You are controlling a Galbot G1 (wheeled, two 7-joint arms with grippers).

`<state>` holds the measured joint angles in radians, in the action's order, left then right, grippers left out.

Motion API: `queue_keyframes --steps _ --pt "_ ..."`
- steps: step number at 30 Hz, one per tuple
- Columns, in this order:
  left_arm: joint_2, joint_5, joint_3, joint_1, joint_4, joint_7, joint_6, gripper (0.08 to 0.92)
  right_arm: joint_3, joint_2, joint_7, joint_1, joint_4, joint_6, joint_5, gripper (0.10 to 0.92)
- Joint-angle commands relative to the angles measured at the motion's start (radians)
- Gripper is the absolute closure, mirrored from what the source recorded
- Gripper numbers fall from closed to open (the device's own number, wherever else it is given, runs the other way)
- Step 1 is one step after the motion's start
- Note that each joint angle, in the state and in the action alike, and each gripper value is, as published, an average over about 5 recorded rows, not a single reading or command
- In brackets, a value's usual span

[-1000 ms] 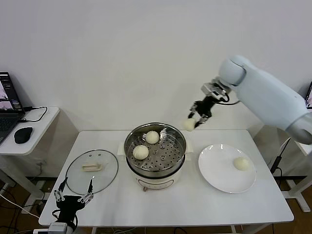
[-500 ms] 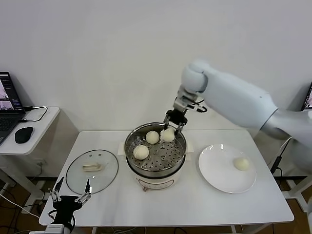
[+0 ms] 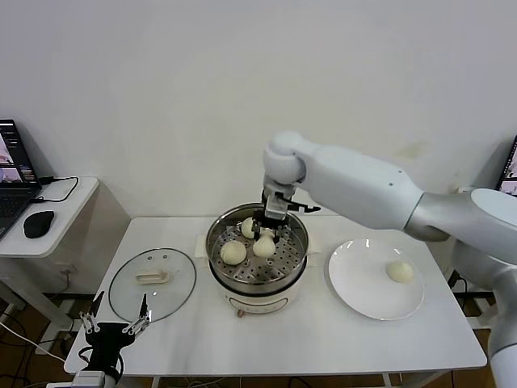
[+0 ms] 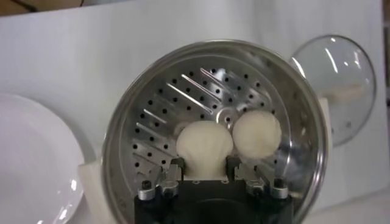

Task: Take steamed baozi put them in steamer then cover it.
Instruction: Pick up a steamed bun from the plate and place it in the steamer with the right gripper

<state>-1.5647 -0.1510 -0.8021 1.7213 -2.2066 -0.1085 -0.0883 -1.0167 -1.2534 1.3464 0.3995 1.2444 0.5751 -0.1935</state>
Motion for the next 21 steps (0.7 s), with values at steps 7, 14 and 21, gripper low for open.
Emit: queue_keyframes --steps 7,14,21 --pt "-0.001 0.002 0.001 -0.002 0.001 0.0 0.001 0.177 -0.027 -0.026 -0.017 -0.063 0.067 0.02 -0.091 0.584" --pt "-0.002 0.003 0.0 -0.005 0.007 0.0 0.001 0.177 -0.032 -0.036 -0.015 -0.071 0.069 0.01 -0.087 0.584" --pt "-0.003 0.003 0.001 -0.006 0.009 0.0 0.002 0.177 -0.034 -0.031 -0.01 -0.074 0.061 -0.002 -0.088 0.584"
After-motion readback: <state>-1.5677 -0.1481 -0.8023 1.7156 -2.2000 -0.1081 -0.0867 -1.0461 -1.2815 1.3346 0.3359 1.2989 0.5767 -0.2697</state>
